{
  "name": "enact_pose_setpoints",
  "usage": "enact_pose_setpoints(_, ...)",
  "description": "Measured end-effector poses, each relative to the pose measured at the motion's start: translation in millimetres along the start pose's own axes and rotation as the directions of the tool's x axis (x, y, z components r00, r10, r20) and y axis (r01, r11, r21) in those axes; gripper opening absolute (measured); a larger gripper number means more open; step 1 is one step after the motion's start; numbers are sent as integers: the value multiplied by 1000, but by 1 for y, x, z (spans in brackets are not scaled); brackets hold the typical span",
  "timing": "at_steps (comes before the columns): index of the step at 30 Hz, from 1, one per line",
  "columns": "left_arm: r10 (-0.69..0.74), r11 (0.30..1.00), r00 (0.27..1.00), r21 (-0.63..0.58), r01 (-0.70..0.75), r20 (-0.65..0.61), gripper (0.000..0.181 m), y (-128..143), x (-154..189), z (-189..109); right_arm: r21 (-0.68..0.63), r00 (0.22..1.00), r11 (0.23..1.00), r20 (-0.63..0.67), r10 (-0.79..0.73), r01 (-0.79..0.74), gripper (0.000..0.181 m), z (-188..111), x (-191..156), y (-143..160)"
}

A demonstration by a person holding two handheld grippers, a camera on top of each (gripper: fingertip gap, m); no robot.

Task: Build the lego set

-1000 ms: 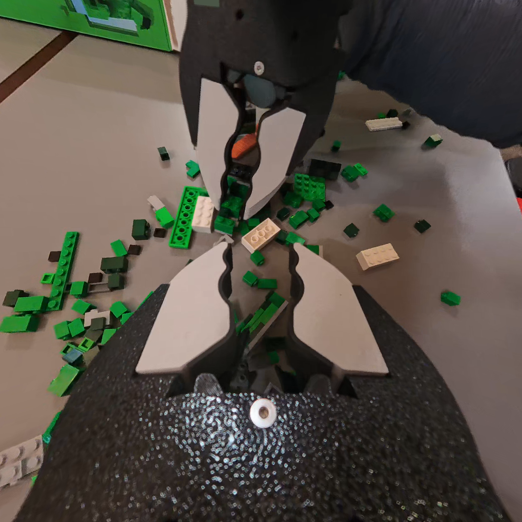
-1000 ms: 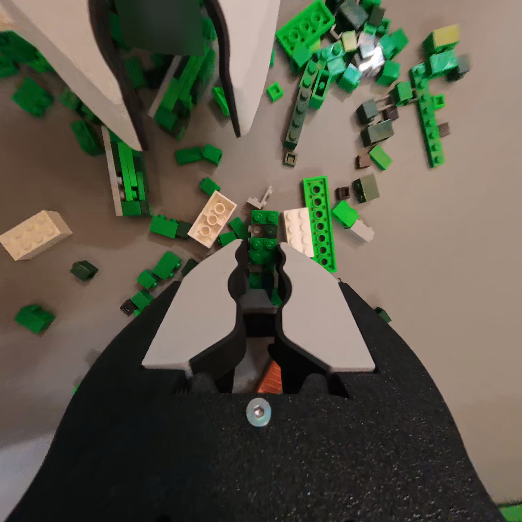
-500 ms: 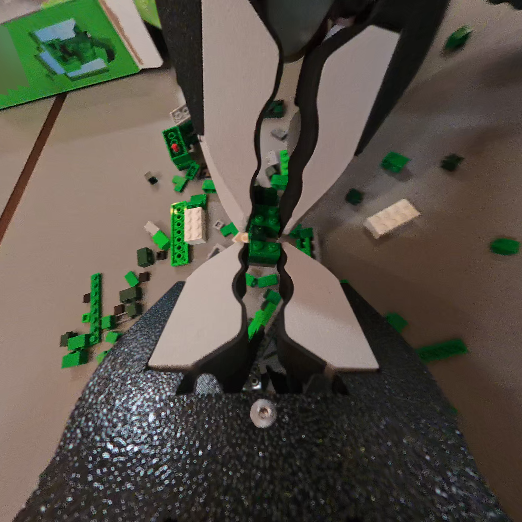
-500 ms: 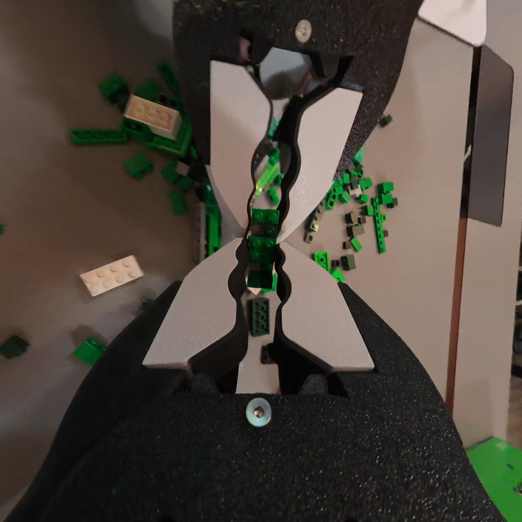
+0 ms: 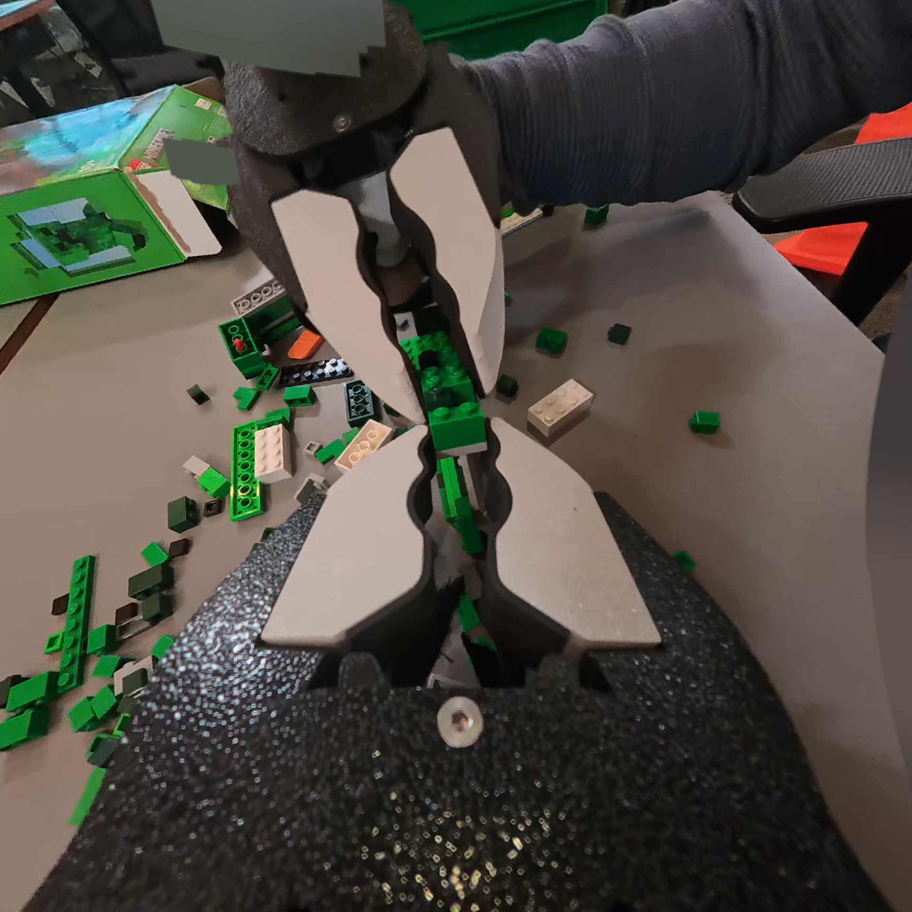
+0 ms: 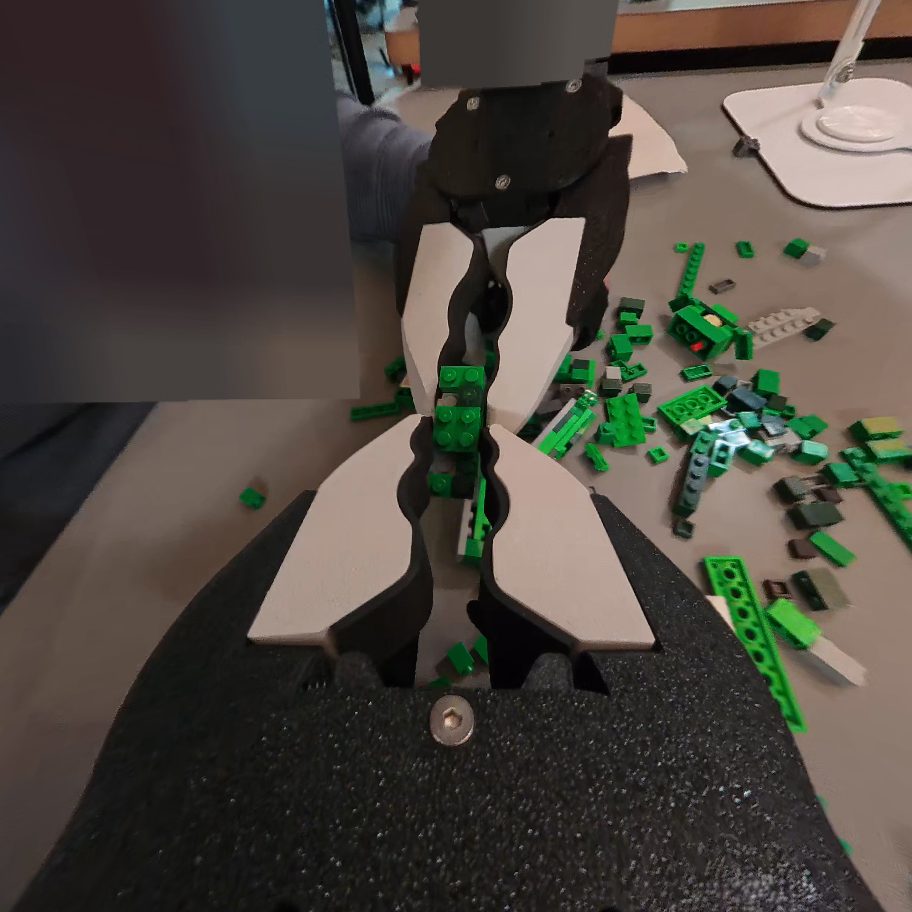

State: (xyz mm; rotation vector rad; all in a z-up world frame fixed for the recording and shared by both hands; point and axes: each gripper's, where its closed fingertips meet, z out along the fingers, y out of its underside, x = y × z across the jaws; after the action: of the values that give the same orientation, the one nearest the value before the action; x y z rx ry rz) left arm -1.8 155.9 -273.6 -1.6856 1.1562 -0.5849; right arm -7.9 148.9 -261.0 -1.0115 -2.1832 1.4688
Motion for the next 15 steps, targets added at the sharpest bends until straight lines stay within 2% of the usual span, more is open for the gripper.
enact_pose_setpoints(6, 24, 1000, 999, 8, -25, 37, 18, -2, -4, -4, 140, 983, 974, 60, 174, -181, 20, -2, 3, -8)
enact_pose_setpoints(12, 74, 997, 993, -37, -71, 92, 18, 5, -7, -5, 142, 954, 944, 38, 296, -299, 20, 1, 7, -5)
enact_pose_setpoints(15, 14, 996, 996, -92, -6, 87, 18, 14, -9, -5, 76, 978, 984, -123, 167, -159, 20, 5, 13, 0)
